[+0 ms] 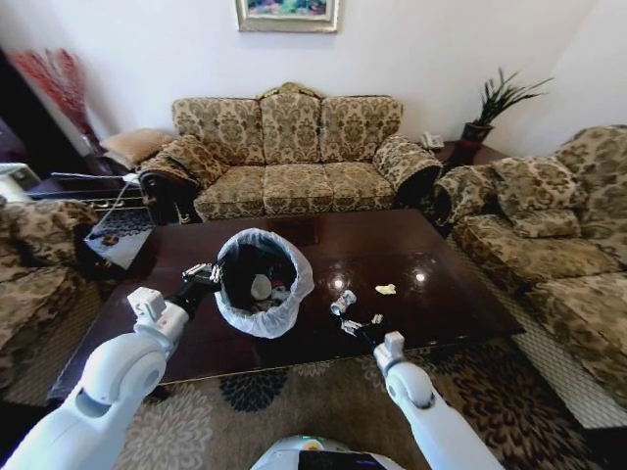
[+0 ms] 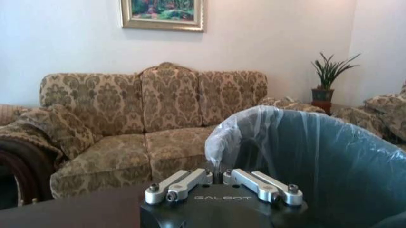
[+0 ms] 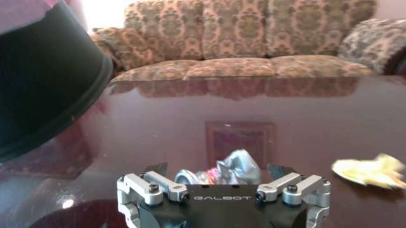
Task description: Move to the front of the table and place the trash on the table into the trash bin.
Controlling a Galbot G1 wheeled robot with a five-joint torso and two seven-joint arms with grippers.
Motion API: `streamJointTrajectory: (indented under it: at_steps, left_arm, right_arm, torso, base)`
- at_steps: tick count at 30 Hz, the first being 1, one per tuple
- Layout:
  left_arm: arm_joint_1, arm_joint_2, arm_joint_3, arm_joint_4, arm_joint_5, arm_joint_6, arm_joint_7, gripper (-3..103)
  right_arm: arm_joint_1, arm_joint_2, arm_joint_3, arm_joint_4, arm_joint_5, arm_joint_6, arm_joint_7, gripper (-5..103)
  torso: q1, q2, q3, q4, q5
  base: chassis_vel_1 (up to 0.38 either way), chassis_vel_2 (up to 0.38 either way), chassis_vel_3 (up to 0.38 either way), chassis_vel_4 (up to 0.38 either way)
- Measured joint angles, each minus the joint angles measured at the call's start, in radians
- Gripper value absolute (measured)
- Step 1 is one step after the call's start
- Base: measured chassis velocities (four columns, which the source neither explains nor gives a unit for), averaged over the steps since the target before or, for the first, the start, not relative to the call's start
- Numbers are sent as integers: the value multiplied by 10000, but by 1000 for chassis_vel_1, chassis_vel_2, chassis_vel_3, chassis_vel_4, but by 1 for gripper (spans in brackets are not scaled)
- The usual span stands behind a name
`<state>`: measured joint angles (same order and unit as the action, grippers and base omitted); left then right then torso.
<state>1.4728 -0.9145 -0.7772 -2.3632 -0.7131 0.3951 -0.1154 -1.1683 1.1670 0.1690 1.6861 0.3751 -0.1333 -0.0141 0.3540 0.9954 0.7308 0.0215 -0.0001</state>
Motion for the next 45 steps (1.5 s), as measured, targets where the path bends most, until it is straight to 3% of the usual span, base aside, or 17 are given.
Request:
streamJointTrajectory:
  at_steps: [9, 14, 17, 20, 26, 29, 35, 37, 40, 45]
  left_arm:
    - [68, -131, 15, -42, 62, 16, 62, 3]
    - [52, -163, -43, -97, 64, 58, 65, 3]
    - [52, -226, -36, -43, 129, 62, 103, 3]
    - [54, -314, 18, 36, 262, 62, 186, 3]
    - [54, -389, 86, 63, 349, 62, 193, 3]
    - [56, -391, 87, 64, 355, 62, 197, 3]
    - [-27, -347, 86, 182, 355, 62, 199, 3]
    - [-46, -346, 94, 200, 354, 62, 200, 3]
    - [-85, -344, 124, 244, 349, 62, 206, 3]
    - [-124, -339, 139, 289, 344, 62, 210, 3]
  right_arm:
    - [1217, -396, -1296, -763, 121, -39, -412, 101]
    - [1595, -955, -1928, -978, 534, -111, -567, 82]
    - [1757, -1035, -2154, -1037, 929, -269, -512, 76]
    - [2055, -1018, -2445, -1173, 1260, -467, -410, 61]
    - [2312, -941, -2670, -1328, 1472, -661, -237, 56]
    - [2354, -935, -2701, -1378, 1478, -684, -209, 47]
    - [2384, -863, -2727, -1458, 1467, -688, -167, 20]
    - [2377, -849, -2722, -1458, 1470, -693, -151, 20]
    - [2346, -813, -2703, -1458, 1487, -718, -98, 10]
    - [2337, -790, -2633, -1447, 1485, -714, -25, 10]
  torso:
    - [0, 0, 0, 0, 4]
    - [0, 0, 0, -6, 0]
    - [0, 0, 0, -5, 1]
    - [0, 0, 0, -1, 0]
    - [0, 0, 0, -2, 0]
    - [0, 1, -1, -3, 0]
    - [0, 1, -1, -3, 1]
    - [0, 1, 0, -3, 1]
    - [0, 1, -1, -3, 1]
    - [0, 1, 0, -2, 1]
  base:
    - [0, 0, 0, 0]
    - [0, 0, 0, 0]
    - [0, 0, 0, 0]
    - [0, 0, 0, 0]
    - [0, 0, 0, 0]
    - [0, 0, 0, 0]
    - [0, 0, 0, 0]
    - [0, 0, 0, 0]
    - [0, 0, 0, 0]
    - [0, 0, 0, 0]
